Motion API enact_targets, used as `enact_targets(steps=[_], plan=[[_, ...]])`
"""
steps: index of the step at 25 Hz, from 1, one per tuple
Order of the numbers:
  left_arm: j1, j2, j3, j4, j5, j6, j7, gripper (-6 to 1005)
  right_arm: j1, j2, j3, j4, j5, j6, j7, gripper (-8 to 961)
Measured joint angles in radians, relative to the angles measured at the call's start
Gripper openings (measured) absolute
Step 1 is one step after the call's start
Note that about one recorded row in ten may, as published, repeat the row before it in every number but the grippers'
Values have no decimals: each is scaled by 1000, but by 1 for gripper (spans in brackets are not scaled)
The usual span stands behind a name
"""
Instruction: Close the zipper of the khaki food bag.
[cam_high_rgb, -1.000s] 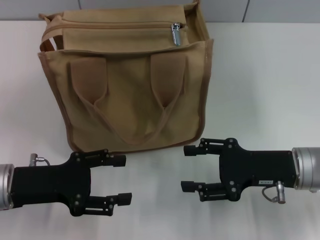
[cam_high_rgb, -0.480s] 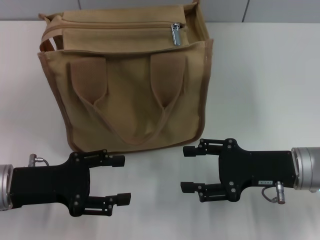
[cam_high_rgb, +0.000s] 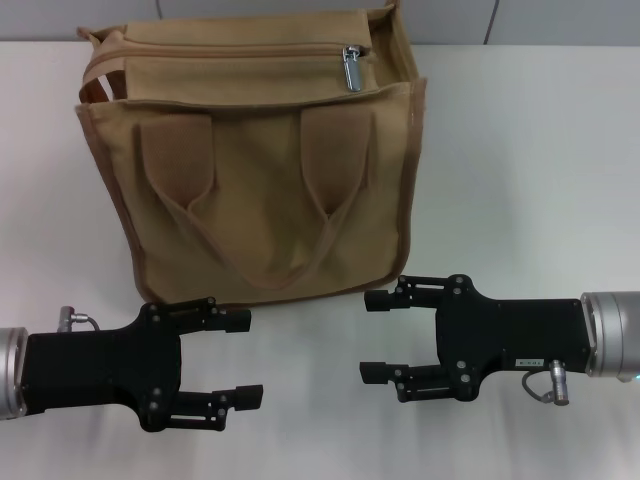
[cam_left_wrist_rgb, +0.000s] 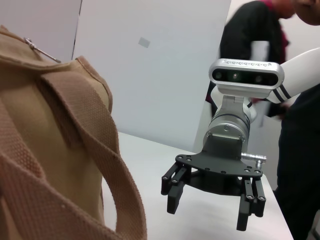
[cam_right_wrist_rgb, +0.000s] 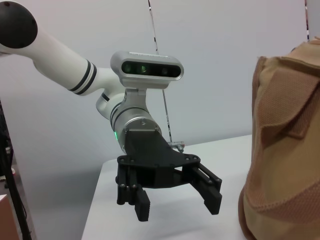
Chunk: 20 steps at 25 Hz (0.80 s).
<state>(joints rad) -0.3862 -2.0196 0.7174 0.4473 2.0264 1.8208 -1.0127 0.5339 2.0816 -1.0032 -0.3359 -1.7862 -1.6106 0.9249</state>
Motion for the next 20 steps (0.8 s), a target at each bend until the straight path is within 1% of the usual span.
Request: enact_targets(steps=[20], plan=[[-7, -1, -7, -4, -3, -14, 2, 830, 16, 0, 0, 0, 2, 1, -1, 744]])
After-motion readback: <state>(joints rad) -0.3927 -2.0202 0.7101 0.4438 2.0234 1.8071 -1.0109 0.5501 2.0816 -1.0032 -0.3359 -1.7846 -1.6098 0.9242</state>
